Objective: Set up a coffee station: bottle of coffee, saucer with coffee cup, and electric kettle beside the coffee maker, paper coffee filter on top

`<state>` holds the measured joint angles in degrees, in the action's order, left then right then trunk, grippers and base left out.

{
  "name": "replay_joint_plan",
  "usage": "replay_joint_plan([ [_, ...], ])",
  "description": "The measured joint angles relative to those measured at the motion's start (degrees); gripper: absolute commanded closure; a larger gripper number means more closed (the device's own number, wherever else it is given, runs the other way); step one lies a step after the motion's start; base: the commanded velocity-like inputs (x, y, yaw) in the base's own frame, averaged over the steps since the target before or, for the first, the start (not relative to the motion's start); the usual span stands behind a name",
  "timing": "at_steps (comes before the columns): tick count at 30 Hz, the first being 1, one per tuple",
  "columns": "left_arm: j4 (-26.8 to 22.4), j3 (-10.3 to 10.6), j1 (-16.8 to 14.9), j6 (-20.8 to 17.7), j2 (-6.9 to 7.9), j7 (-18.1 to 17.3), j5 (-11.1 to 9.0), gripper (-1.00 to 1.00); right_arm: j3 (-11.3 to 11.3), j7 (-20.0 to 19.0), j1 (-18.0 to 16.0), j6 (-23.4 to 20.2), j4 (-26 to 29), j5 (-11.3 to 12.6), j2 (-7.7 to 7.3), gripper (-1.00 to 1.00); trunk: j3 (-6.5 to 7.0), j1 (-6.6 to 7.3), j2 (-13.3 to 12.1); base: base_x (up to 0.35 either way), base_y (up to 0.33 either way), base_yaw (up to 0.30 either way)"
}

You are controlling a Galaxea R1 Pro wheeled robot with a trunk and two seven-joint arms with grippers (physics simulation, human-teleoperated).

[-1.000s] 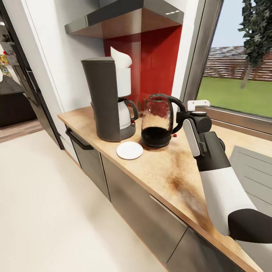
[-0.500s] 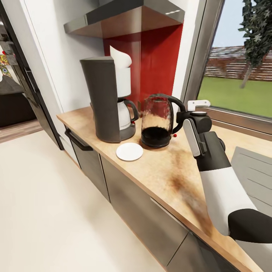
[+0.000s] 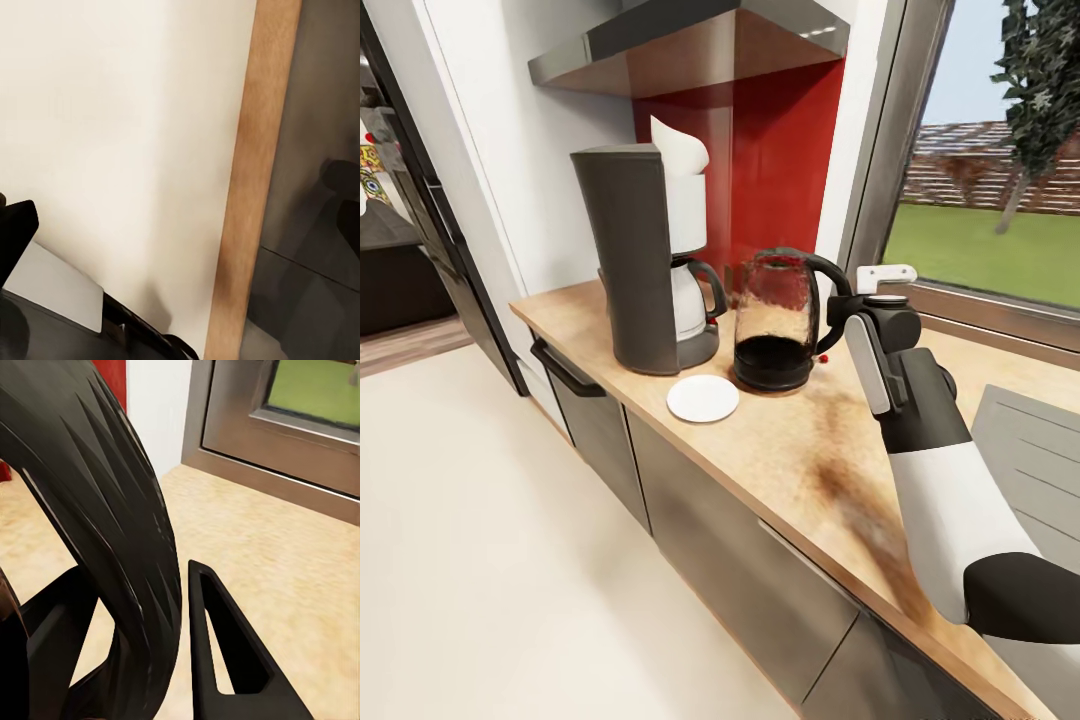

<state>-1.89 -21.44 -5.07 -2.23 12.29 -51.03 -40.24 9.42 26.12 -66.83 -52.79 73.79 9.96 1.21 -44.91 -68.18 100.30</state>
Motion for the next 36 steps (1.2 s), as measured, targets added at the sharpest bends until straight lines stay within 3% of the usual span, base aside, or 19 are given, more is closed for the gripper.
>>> replay_joint_plan([
  [36, 0.01, -0.09, 0.00, 0.00, 0.00, 0.00, 0.01, -1.00, -0.08, -0.02, -0.04, 0.20, 0.34, -0.15, -0.05, 1.00, -0.88, -1.09, 2.02, 0.000, 0.000, 0.000],
])
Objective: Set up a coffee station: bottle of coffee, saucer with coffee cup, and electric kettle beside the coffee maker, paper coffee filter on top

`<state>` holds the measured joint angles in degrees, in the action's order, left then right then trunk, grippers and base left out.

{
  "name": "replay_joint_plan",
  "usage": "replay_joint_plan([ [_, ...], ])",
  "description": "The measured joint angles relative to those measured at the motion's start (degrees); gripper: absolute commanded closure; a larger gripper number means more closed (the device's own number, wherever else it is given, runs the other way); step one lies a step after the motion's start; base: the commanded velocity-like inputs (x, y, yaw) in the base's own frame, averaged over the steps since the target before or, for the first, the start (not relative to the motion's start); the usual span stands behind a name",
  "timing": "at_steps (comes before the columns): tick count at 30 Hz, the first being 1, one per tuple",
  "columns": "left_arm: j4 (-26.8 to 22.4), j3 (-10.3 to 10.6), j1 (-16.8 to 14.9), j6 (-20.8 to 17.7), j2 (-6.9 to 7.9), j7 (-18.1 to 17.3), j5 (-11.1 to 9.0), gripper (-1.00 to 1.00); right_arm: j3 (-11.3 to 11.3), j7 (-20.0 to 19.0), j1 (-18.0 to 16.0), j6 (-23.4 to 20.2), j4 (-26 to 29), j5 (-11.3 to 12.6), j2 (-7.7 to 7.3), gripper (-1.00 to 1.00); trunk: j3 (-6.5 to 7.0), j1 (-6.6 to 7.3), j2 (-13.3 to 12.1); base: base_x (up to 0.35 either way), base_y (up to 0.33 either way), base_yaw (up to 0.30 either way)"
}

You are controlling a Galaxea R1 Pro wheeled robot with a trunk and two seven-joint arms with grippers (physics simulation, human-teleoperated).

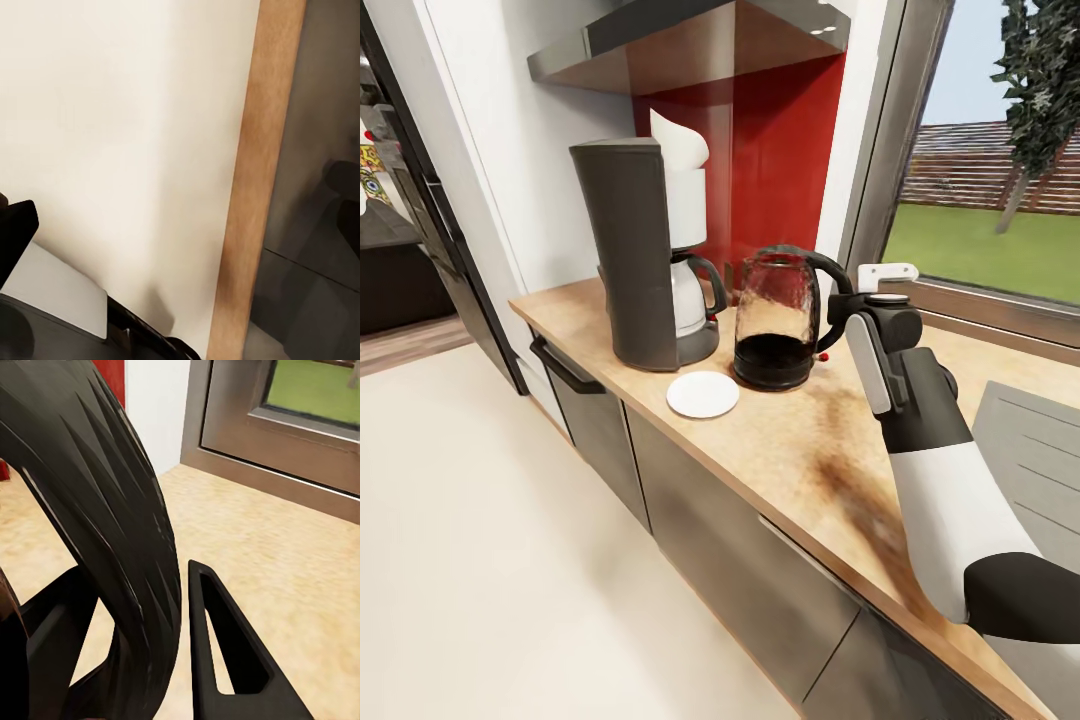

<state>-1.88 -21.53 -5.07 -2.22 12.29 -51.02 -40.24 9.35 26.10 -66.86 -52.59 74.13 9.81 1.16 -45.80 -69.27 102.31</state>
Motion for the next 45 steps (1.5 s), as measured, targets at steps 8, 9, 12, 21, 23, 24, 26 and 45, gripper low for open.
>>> replay_joint_plan([
  [8, -0.01, -0.01, 0.01, -0.01, 0.00, 0.00, 0.01, -1.00, -0.03, 0.12, 0.02, -0.40, -0.31, -0.93, -0.02, -1.00, -0.01, 0.00, -0.01, 0.000, 0.000, 0.000],
  [9, -0.01, -0.01, 0.00, 0.00, 0.00, 0.00, 0.01, -1.00, -0.02, 0.10, 0.02, -0.34, -0.32, -0.64, -0.01, -1.00, -0.01, -0.01, -0.01, 0.000, 0.000, 0.000],
  [12, -0.01, -0.01, 0.00, 0.00, 0.00, 0.00, 0.00, -1.00, -0.02, 0.09, 0.02, -0.31, -0.32, -0.54, -0.03, -1.00, -0.01, -0.01, -0.01, 0.000, 0.000, 0.000],
  [21, -0.01, 0.00, 0.00, 0.00, 0.00, 0.00, 0.01, -1.00, -0.09, 0.02, 0.08, -0.23, -0.32, -0.38, -0.09, -1.00, -0.01, -0.01, -0.01, 0.000, 0.000, 0.000],
  [23, -0.01, 0.00, 0.00, 0.00, 0.00, 0.00, 0.00, -1.00, -0.07, 0.01, 0.10, -0.26, -0.32, -0.44, -0.10, -1.00, -0.01, -0.01, -0.01, 0.000, 0.000, 0.000],
  [24, -0.01, 0.00, 0.00, 0.00, 0.00, 0.00, 0.00, -1.00, -0.05, 0.00, 0.10, -0.28, -0.35, -0.48, -0.10, -1.00, -0.01, -0.01, -0.01, 0.000, 0.000, 0.000],
  [26, -0.01, 0.00, 0.00, 0.00, 0.00, 0.00, 0.00, -1.00, -0.04, 0.00, 0.10, -0.28, -0.35, -0.50, -0.10, -1.00, -0.01, -0.01, -0.01, -0.022, 0.000, 0.000],
  [45, -0.01, -0.04, 0.00, 0.00, 0.00, 0.00, 0.02, -1.00, -0.01, -0.43, 0.59, -0.34, -0.42, 0.28, -0.03, -1.00, -0.01, -0.02, -0.01, -0.203, 0.000, 0.000],
])
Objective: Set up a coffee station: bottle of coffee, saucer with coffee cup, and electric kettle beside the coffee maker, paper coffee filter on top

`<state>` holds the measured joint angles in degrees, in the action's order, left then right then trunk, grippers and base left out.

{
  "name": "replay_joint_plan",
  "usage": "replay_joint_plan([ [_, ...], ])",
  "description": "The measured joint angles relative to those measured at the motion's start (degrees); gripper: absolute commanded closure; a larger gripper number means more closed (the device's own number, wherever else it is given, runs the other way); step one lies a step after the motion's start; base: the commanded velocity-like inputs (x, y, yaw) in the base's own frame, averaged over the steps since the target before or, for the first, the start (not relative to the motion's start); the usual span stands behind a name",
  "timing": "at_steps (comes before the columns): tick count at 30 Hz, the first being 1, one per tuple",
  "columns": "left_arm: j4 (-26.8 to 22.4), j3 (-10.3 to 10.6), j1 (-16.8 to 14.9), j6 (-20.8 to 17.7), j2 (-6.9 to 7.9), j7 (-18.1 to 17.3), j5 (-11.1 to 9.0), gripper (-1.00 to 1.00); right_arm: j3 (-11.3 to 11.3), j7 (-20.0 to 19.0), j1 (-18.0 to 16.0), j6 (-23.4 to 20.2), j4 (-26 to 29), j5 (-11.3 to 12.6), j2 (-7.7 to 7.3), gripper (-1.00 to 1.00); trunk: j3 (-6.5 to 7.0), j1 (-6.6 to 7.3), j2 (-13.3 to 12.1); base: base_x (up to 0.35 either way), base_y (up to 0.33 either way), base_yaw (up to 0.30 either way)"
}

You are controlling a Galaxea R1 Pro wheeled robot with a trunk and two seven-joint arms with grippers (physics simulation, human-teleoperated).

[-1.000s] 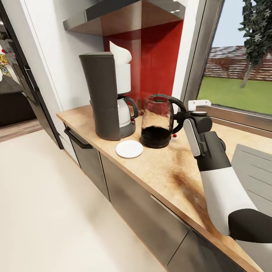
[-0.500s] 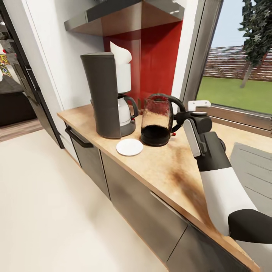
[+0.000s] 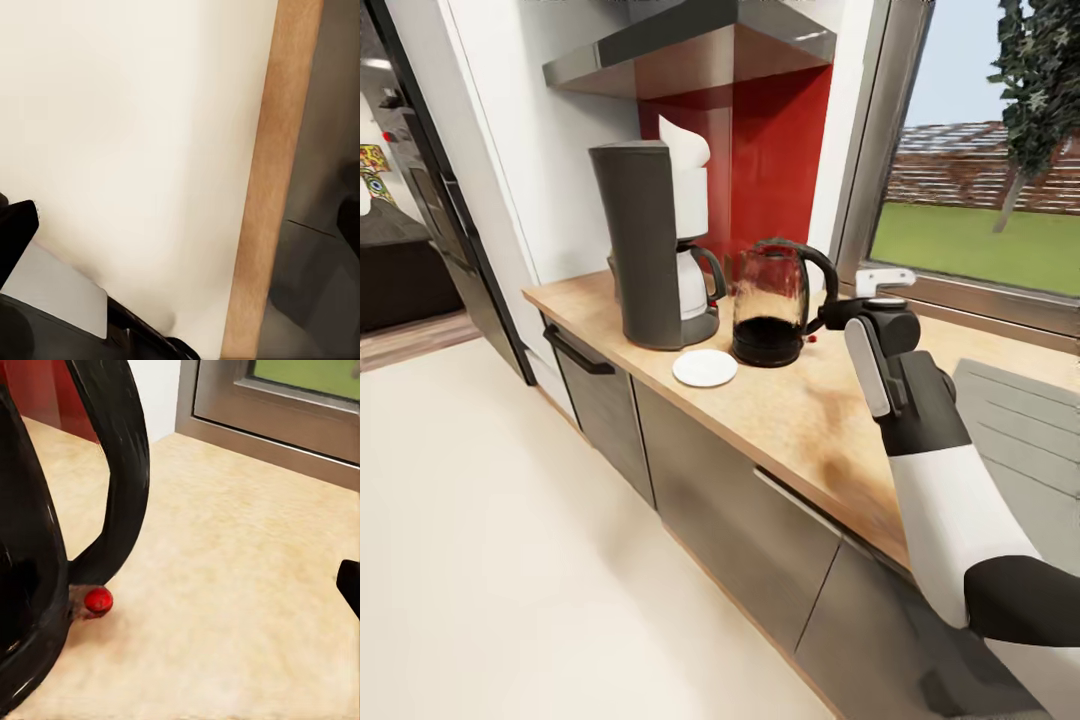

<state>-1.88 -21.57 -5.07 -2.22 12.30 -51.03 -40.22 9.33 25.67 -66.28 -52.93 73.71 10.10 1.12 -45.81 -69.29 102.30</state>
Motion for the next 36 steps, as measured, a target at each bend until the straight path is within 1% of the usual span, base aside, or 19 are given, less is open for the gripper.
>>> replay_joint_plan([
  [4, 0.00, 0.03, 0.00, 0.00, 0.00, 0.00, -0.01, -1.00, 0.00, -0.28, 0.18, -0.02, 0.06, 0.23, -0.02, -1.00, 0.00, 0.01, 0.00, -0.025, 0.000, 0.000],
  [5, 0.00, 0.04, 0.00, -0.01, 0.00, 0.00, 0.00, -1.00, -0.05, -2.06, 0.26, -0.03, 0.51, 0.31, -0.08, -1.00, 0.00, 0.01, 0.00, -0.006, 0.000, 0.000],
  [6, 0.00, 0.04, 0.00, -0.01, 0.00, 0.00, 0.00, -1.00, -0.08, -3.06, 0.29, -0.03, 0.61, 0.30, -0.15, -1.00, 0.00, 0.01, 0.00, 0.000, 0.000, 0.000],
  [7, -0.33, -0.17, 0.18, 0.28, -0.32, -0.01, 0.10, -1.00, -0.40, -3.38, -0.03, -0.37, 0.94, -0.10, -0.47, -1.00, 0.00, 0.01, 0.00, 0.000, 0.000, 0.000],
  [9, -0.97, -0.31, 0.18, 0.56, -0.62, -0.01, 0.13, -1.00, -1.04, -4.02, -0.68, -1.02, 1.58, -0.81, -0.40, -1.00, 0.00, 0.01, 0.00, 0.000, 0.000, 0.000],
  [15, -1.41, -0.33, 0.18, 0.56, -0.62, -0.01, 0.18, -1.00, -2.95, -5.95, -2.62, -2.97, 3.51, -0.81, -0.40, -1.00, 0.00, 0.01, 0.00, 0.000, 0.000, 0.000],
  [22, -1.41, -0.33, 0.18, 0.56, -0.62, -0.01, 0.18, -1.00, -5.19, -8.19, -4.88, -3.03, 5.77, -0.81, -0.40, -1.00, 0.00, 0.01, 0.00, 0.000, 0.000, 0.000],
  [23, -1.41, -0.33, 0.18, 0.56, -0.62, -0.01, 0.18, -1.00, -5.28, -8.51, -5.20, -3.03, 6.09, -0.79, -0.40, -1.00, 0.00, 0.01, 0.00, -0.094, 0.018, 0.000],
  [26, -1.86, -0.71, 0.18, 0.67, -0.36, 0.05, 0.26, -1.00, -4.31, -9.47, -4.23, -3.70, 7.05, 0.03, -0.79, -1.00, 0.00, 0.00, 0.00, -0.142, 0.042, 0.000],
  [30, -1.99, -0.82, 0.18, 0.71, -0.27, 0.07, 0.29, -1.00, -3.93, -10.76, -3.26, -3.84, 6.32, 0.31, -0.91, -1.00, 0.00, 0.01, 0.00, -0.056, 0.017, 0.000],
  [31, -2.01, -0.84, 0.17, 0.71, -0.27, 0.08, 0.29, -1.00, -3.80, -26.27, -3.21, -3.72, 6.20, 1.63, -0.94, -1.00, 0.00, 0.00, 0.00, -0.099, 0.042, 0.000],
  [32, -2.01, -0.86, 0.18, 0.71, -0.25, 0.08, 0.30, -1.00, -3.80, -29.00, -3.19, -3.75, 6.16, 1.24, -0.95, -1.00, 0.00, 0.00, 0.00, -0.109, 0.056, 0.000],
  [36, -2.03, -0.92, 0.18, 0.68, -0.20, 0.08, 0.31, -1.00, -3.76, -29.10, -3.11, -3.76, 6.01, 1.14, -0.96, -1.00, 0.00, 0.01, 0.00, -0.041, 0.022, 0.000],
])
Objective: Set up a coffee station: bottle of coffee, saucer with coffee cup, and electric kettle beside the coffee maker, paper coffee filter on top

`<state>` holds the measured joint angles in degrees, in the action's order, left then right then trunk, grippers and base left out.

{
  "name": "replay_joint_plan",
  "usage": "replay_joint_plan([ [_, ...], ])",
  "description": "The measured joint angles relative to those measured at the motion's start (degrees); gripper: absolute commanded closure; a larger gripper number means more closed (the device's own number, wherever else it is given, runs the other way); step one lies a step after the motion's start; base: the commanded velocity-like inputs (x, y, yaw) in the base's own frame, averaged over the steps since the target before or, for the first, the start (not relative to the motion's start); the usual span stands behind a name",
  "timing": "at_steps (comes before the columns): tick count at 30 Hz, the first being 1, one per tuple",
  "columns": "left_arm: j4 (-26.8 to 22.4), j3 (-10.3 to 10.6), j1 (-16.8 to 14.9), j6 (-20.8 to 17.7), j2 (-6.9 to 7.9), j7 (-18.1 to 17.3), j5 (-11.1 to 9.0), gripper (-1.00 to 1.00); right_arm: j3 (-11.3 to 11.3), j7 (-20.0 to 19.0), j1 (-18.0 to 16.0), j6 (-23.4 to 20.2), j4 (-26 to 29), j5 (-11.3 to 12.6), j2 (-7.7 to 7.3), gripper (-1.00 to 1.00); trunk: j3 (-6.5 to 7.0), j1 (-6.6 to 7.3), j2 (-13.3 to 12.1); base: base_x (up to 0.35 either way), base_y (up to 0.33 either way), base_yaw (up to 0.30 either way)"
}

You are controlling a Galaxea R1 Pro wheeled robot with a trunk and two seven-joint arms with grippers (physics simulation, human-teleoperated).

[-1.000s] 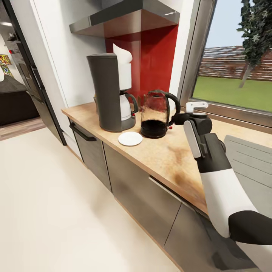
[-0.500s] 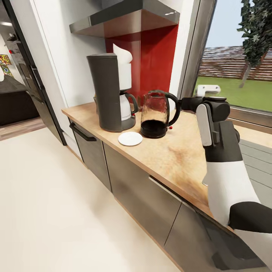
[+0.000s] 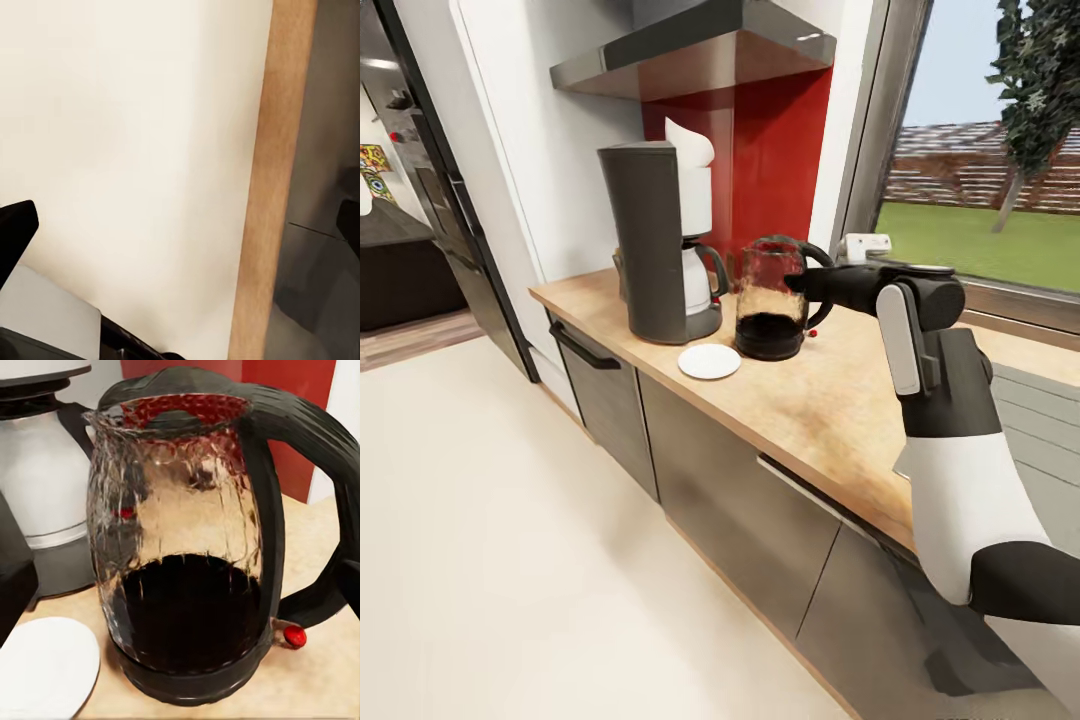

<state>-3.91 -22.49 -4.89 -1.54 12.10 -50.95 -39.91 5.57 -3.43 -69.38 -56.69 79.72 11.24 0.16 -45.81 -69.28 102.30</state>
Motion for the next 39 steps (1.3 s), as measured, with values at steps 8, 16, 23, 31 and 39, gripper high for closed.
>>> replay_joint_plan([
  [8, -0.01, 0.01, 0.00, 0.02, 0.01, 0.00, -0.01, -1.00, -0.04, -0.01, 0.08, 0.02, -0.03, -0.06, 0.00, -1.00, 0.00, -0.02, 0.00, -0.104, 0.003, 0.000],
  [16, 0.00, 0.00, 0.01, -0.02, 0.02, 0.08, -0.01, -1.00, 0.00, -0.05, 0.15, 0.03, -0.03, -0.06, 0.00, -1.00, 0.00, -0.02, 0.00, -0.166, 0.003, 0.000],
  [23, 0.00, 0.01, 0.01, -0.03, 0.02, 0.09, -0.01, -1.00, 0.01, -0.23, 0.98, 0.06, -0.03, 0.01, -0.01, -1.00, 0.00, 0.00, 0.00, -0.053, 0.004, 0.000],
  [31, 0.00, 0.01, 0.02, -0.04, 0.02, 0.09, -0.01, -1.00, 0.01, -0.33, 1.05, 0.06, -0.03, 0.10, 0.00, -1.00, 0.00, 0.00, 0.00, -0.069, 0.067, 0.000],
  [39, -0.01, 0.00, 0.01, 0.00, 0.02, 0.22, 0.00, -1.00, 0.01, -0.42, 1.05, 0.10, 0.09, 0.22, 0.00, -1.00, 0.00, 0.00, 0.00, 0.000, 0.078, 0.000],
])
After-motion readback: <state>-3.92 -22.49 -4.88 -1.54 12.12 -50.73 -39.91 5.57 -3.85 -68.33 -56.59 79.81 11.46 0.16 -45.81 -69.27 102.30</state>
